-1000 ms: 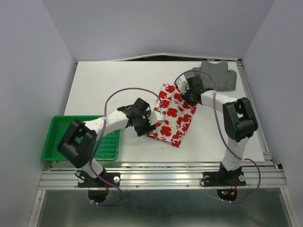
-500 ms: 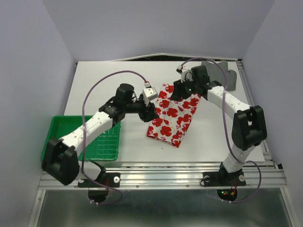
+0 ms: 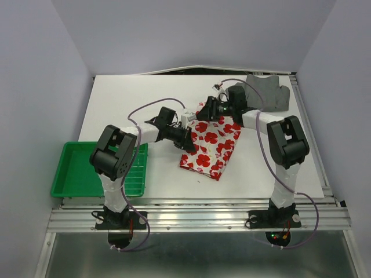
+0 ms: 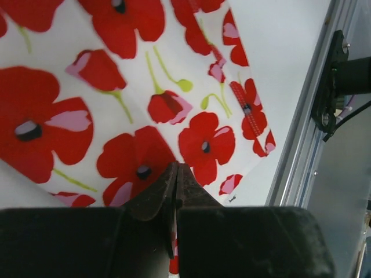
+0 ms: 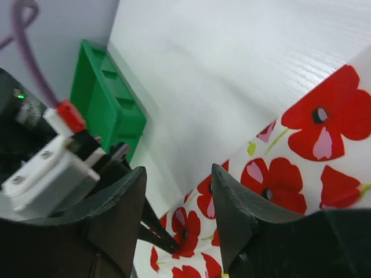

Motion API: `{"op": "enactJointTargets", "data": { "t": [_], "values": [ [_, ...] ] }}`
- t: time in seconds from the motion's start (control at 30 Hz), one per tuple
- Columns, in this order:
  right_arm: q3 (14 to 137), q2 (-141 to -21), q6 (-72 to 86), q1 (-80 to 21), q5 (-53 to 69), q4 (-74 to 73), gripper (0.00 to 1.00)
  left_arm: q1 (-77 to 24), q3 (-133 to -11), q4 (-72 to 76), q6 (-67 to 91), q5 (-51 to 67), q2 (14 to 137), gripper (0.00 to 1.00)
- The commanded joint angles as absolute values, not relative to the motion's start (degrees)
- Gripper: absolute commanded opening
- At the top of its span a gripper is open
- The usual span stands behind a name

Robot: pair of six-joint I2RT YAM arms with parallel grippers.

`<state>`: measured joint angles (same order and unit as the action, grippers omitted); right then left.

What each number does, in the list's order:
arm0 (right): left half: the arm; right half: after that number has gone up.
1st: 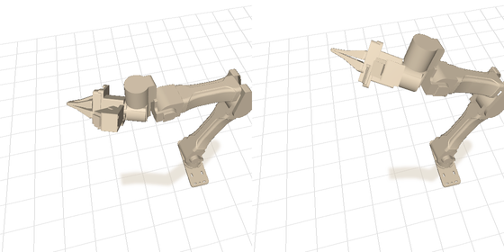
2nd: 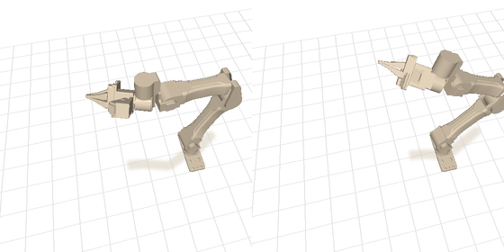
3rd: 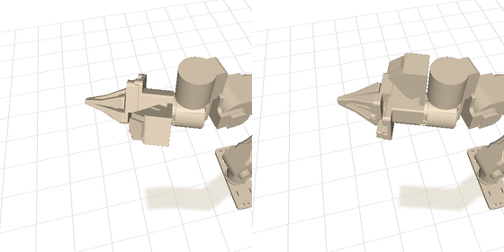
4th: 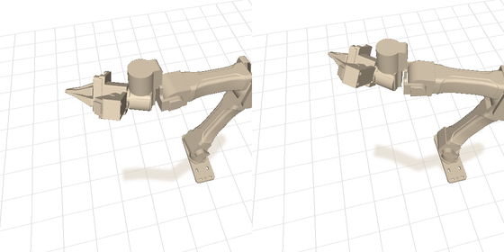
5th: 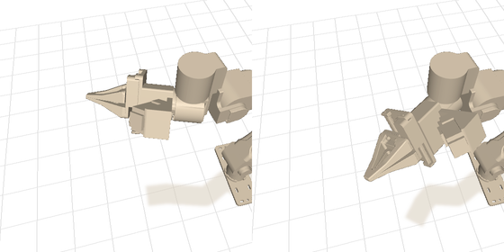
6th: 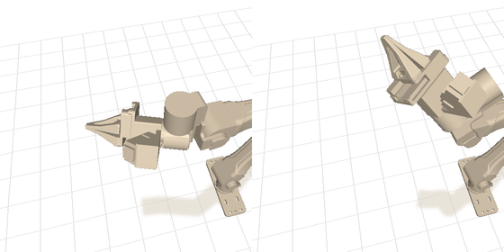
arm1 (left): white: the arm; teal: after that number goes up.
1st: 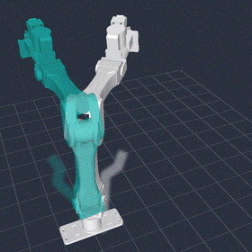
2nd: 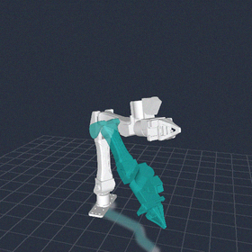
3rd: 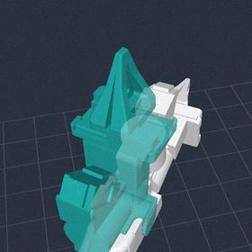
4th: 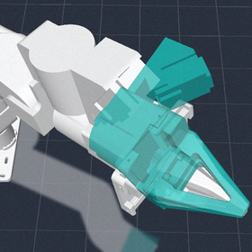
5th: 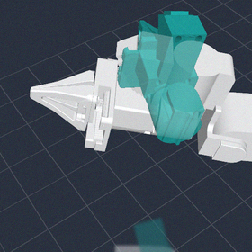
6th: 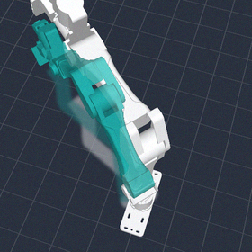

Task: Fold and stack the skirts
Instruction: Fold the skirt

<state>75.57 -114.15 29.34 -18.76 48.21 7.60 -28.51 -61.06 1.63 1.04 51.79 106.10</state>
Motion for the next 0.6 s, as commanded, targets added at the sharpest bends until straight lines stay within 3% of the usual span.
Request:
{"op": "enactJointTargets", "data": {
  "t": [0.0, 0.07, 0.3, 0.57],
  "values": [
    [72.34, -117.41, 45.51, -18.81, 52.12, 29.69, 0.53, -27.69, -62.67, 0.97, 1.23, 52.21, 107.66, 0.06],
    [70.67, -119.26, 50.68, -19.34, 52.55, 33.47, 0.51, -27.69, -62.23, 1.23, 1.06, 52.38, 107.84, 0.00],
    [67.59, -126.99, 57.57, -20.04, 51.68, 46.48, 0.43, -27.60, -58.10, 6.23, 2.37, 56.42, 102.41, 0.00],
    [66.71, -133.24, 57.92, -20.04, 48.35, 45.97, 0.39, -27.42, -56.25, 3.78, 8.69, 51.42, 106.78, 0.00]
  ]
}}
